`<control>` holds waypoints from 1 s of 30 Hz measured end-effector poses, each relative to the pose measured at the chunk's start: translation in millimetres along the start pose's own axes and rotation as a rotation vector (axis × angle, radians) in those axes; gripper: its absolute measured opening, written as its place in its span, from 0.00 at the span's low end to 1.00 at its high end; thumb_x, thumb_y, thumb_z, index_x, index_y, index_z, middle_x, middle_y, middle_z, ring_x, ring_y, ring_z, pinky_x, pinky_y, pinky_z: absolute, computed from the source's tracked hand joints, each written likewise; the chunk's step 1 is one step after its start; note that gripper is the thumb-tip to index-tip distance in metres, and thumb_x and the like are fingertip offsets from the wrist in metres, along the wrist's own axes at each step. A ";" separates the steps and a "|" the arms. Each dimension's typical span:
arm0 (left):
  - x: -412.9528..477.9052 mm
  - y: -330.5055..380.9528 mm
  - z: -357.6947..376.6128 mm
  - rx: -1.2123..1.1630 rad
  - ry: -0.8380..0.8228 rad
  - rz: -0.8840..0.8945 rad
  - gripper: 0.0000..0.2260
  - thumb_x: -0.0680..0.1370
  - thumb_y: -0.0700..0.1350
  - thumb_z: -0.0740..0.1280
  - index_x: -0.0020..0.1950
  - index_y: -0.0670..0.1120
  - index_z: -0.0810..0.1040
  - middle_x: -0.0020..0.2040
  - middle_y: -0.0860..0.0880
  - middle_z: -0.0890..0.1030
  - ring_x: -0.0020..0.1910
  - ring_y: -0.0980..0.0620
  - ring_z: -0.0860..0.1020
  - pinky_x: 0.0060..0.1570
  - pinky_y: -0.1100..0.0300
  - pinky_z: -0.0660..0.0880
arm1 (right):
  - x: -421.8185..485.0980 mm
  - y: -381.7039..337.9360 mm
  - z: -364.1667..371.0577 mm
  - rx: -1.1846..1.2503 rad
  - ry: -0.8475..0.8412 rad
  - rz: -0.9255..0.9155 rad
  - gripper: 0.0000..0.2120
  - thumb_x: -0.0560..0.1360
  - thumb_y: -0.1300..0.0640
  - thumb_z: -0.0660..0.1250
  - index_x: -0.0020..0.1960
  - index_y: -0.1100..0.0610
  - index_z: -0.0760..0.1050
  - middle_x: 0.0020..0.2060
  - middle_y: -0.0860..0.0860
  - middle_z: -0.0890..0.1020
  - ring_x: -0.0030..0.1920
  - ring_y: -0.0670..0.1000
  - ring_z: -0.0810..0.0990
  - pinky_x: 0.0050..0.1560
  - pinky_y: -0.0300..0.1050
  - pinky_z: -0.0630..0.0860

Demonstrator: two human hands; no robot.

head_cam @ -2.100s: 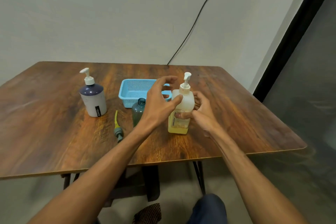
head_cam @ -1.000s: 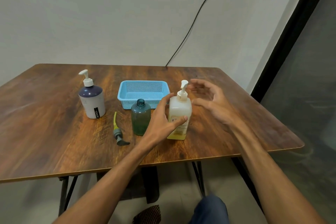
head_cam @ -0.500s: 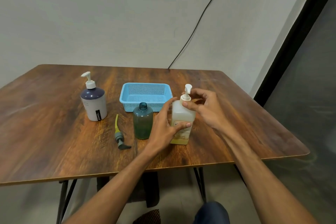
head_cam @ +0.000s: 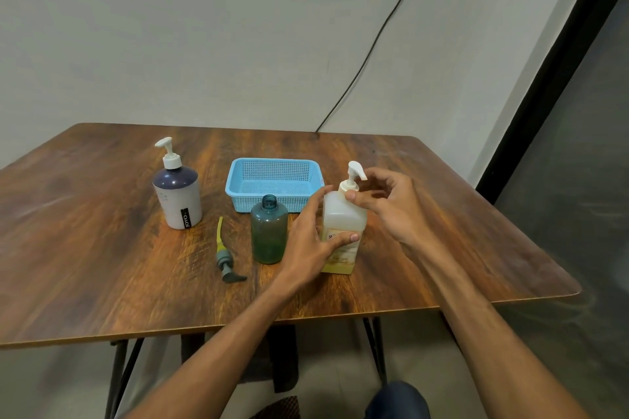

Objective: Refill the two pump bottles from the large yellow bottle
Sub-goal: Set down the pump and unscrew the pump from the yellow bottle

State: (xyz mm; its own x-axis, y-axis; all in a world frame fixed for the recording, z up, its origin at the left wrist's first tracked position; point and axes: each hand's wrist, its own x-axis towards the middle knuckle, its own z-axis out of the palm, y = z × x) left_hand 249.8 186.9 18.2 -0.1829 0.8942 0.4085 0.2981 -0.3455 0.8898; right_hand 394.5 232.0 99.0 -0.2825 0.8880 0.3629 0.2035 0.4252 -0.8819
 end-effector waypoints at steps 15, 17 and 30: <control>0.4 1.2 2.4 0.031 0.014 0.003 0.38 0.69 0.54 0.79 0.74 0.56 0.64 0.66 0.54 0.75 0.63 0.56 0.77 0.59 0.49 0.80 | -1.2 7.2 5.3 0.093 0.042 0.031 0.19 0.71 0.62 0.77 0.60 0.60 0.80 0.50 0.50 0.83 0.45 0.38 0.80 0.40 0.27 0.74; 0.3 2.1 2.3 0.036 0.013 0.006 0.38 0.69 0.54 0.78 0.74 0.57 0.63 0.67 0.53 0.75 0.63 0.57 0.77 0.59 0.49 0.80 | -3.8 6.8 12.2 0.074 0.132 -0.011 0.20 0.68 0.62 0.79 0.58 0.60 0.80 0.49 0.49 0.83 0.43 0.35 0.79 0.38 0.27 0.74; 0.0 5.1 2.8 0.053 0.019 0.003 0.39 0.70 0.52 0.79 0.75 0.54 0.63 0.68 0.53 0.75 0.64 0.56 0.76 0.60 0.48 0.79 | -2.9 7.0 15.7 0.009 0.108 -0.034 0.17 0.66 0.58 0.80 0.53 0.58 0.82 0.45 0.48 0.84 0.41 0.38 0.80 0.40 0.34 0.76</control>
State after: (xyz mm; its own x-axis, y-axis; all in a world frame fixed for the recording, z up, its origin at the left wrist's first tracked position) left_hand 253.9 186.0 22.2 -0.1996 0.8877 0.4150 0.3473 -0.3319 0.8770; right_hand 382.1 229.7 87.0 -0.1864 0.8868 0.4229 0.1864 0.4545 -0.8710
